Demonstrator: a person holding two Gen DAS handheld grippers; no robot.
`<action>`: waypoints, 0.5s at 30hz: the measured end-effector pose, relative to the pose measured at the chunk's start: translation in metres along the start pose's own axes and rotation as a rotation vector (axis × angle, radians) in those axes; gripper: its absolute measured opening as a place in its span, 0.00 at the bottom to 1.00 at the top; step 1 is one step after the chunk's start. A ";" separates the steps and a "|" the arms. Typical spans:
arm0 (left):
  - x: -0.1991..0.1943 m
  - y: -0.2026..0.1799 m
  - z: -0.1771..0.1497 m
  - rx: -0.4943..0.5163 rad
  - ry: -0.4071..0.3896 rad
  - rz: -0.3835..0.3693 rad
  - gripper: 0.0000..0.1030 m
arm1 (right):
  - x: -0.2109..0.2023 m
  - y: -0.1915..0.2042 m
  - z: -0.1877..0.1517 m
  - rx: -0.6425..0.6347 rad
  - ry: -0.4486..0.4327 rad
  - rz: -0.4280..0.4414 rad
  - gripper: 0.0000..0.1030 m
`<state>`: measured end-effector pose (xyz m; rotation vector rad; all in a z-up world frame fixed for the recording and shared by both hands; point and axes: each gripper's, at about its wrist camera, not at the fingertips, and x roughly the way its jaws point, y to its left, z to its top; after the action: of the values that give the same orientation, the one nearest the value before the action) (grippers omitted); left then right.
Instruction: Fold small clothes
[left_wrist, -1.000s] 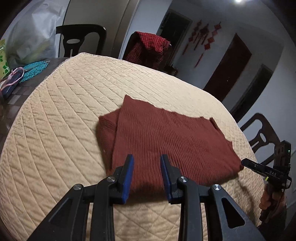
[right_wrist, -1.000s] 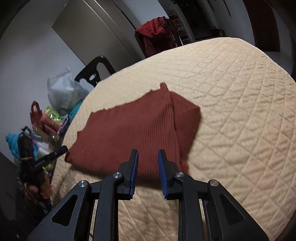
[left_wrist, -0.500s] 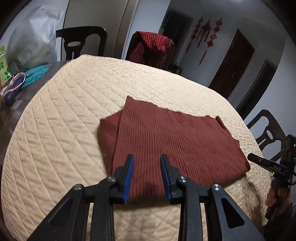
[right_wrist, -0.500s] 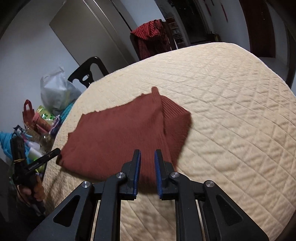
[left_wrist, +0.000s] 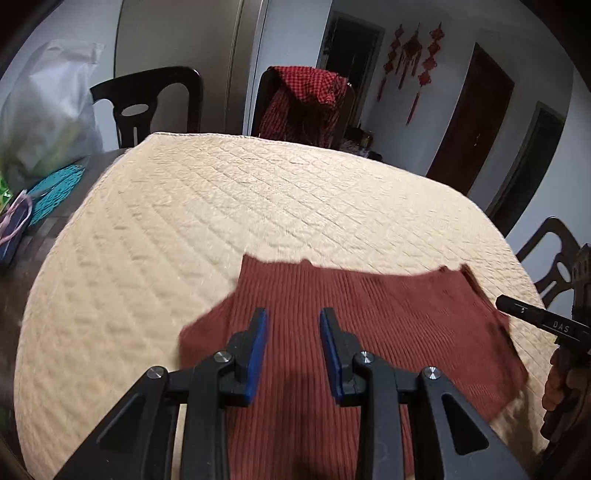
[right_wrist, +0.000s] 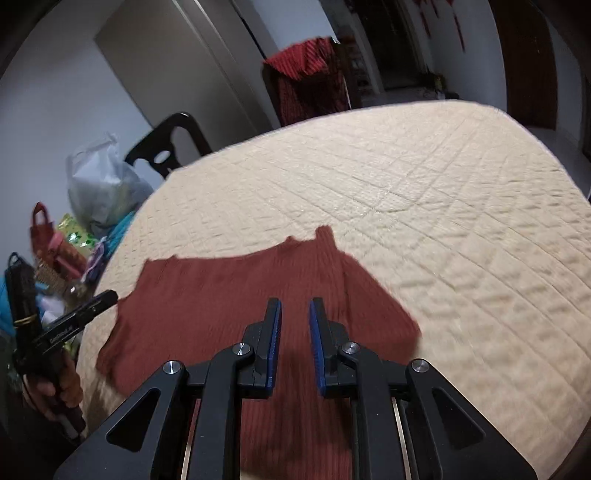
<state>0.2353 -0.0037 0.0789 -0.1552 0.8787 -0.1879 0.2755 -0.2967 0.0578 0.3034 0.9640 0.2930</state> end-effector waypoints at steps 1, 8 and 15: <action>0.010 0.000 0.003 0.001 0.013 0.006 0.31 | 0.011 -0.004 0.006 0.010 0.015 -0.002 0.15; 0.039 0.017 -0.005 -0.007 0.047 0.027 0.31 | 0.027 -0.039 0.011 0.104 0.023 -0.035 0.11; -0.003 0.008 -0.015 0.005 0.012 0.004 0.31 | -0.025 -0.007 -0.010 -0.012 -0.045 -0.023 0.13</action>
<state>0.2224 0.0037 0.0695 -0.1478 0.8905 -0.1878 0.2549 -0.3112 0.0685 0.2868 0.9207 0.2702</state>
